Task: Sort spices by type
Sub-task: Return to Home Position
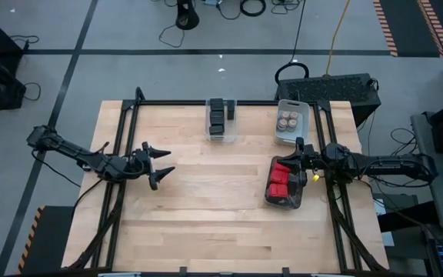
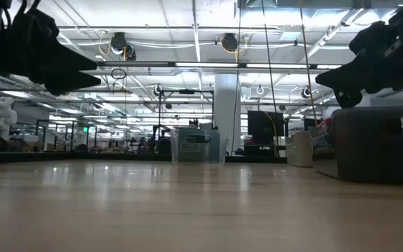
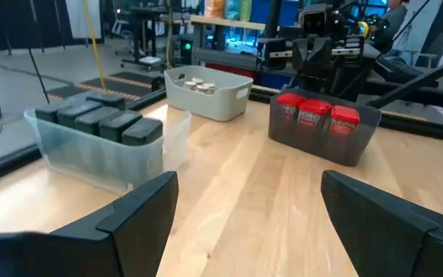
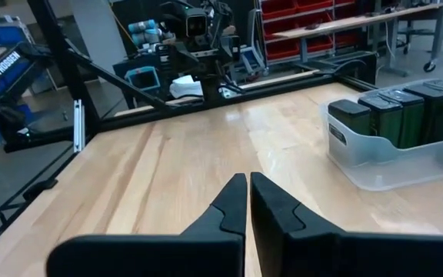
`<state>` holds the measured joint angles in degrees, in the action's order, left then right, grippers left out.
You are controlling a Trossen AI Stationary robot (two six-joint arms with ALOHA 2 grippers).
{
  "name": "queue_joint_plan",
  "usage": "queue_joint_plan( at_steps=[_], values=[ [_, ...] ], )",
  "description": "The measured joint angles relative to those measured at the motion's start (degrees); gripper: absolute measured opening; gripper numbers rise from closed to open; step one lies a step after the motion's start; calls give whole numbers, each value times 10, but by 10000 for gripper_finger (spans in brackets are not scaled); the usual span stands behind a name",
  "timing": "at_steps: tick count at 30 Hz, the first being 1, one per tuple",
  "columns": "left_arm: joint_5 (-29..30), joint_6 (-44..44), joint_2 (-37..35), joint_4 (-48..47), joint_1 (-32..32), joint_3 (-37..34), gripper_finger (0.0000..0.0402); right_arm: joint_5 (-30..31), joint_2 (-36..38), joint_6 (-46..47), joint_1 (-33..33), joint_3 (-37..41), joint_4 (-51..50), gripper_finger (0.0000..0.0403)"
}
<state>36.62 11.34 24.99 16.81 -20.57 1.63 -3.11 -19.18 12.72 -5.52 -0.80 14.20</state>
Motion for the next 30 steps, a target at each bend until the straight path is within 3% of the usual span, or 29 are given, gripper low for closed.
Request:
queue_joint_plan(
  at_steps=[6,11,18,23,30],
  values=[
    [2,-32,0,5,49,0,326,0,0,-18,0,0,1,0],
    [-135,-58,-1,2,139,0,326,0,0,-13,0,0,1,0],
    [-233,-59,-17,-15,252,0,326,-2,0,-12,0,0,0,0],
    [-350,-54,-54,-48,297,0,326,-2,0,-12,0,0,-16,0],
    [-363,-35,-110,-60,328,-12,326,-21,0,-15,0,0,-21,0]
  ],
)
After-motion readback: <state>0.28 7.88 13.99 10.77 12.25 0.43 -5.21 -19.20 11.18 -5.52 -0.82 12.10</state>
